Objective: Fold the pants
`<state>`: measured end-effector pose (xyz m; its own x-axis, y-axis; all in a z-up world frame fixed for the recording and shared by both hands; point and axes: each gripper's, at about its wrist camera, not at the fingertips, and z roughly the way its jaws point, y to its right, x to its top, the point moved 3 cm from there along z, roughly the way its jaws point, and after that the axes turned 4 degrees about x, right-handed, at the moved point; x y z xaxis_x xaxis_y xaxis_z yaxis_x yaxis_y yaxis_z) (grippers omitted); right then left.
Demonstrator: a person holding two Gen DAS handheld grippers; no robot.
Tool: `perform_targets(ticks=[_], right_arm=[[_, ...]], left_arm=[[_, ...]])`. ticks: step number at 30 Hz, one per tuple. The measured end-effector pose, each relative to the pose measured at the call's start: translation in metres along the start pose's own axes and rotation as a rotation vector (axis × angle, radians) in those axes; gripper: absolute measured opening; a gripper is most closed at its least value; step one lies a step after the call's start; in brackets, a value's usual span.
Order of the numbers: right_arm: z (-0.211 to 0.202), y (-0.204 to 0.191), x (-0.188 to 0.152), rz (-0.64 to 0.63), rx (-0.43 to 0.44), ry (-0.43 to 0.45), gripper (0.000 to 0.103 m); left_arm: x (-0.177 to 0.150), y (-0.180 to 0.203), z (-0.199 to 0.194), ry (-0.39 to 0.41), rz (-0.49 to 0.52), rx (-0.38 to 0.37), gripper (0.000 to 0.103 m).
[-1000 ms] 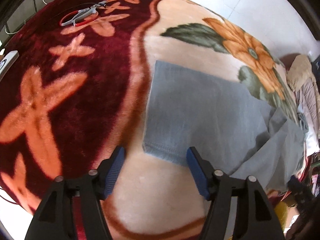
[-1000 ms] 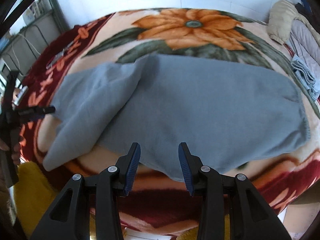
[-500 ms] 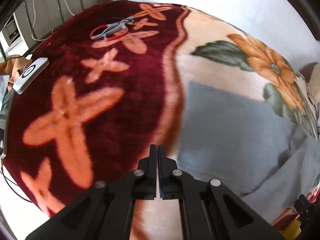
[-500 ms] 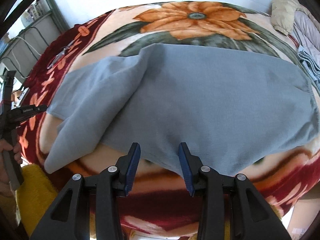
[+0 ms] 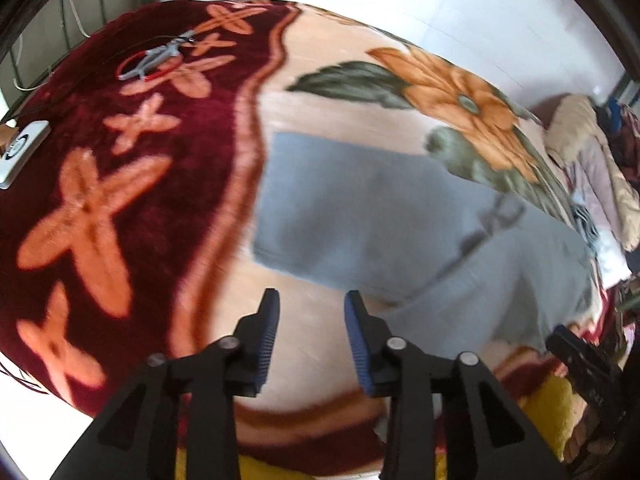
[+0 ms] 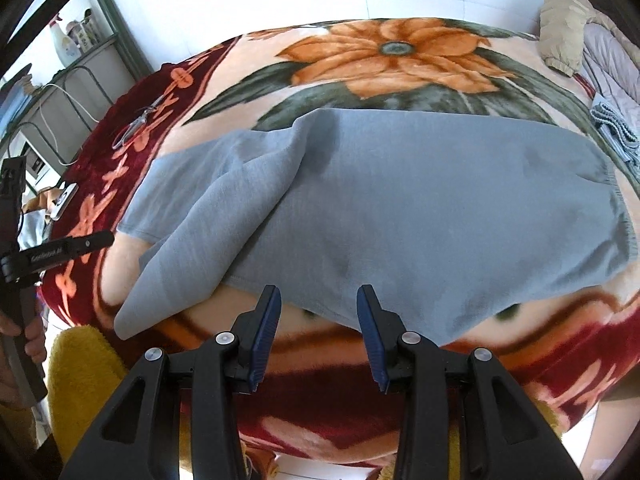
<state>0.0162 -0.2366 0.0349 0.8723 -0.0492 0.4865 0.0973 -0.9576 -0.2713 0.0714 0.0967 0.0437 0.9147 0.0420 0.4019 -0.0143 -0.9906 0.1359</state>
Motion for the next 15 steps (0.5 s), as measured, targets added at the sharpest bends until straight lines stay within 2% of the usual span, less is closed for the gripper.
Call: perform_targets(ticks=[7, 12, 15], right_arm=[[-0.003, 0.013, -0.009, 0.017, 0.009, 0.001, 0.040], [0.001, 0.028, -0.015, 0.062, 0.023, -0.001, 0.040], [0.004, 0.035, -0.019, 0.092, 0.042, -0.002, 0.040]], left_arm=[[-0.019, 0.025, 0.019, -0.062, -0.013, -0.083, 0.048], [-0.025, 0.035, 0.033, -0.068, -0.038, -0.092, 0.053], [-0.026, 0.043, 0.037, -0.060, -0.009, -0.076, 0.057]])
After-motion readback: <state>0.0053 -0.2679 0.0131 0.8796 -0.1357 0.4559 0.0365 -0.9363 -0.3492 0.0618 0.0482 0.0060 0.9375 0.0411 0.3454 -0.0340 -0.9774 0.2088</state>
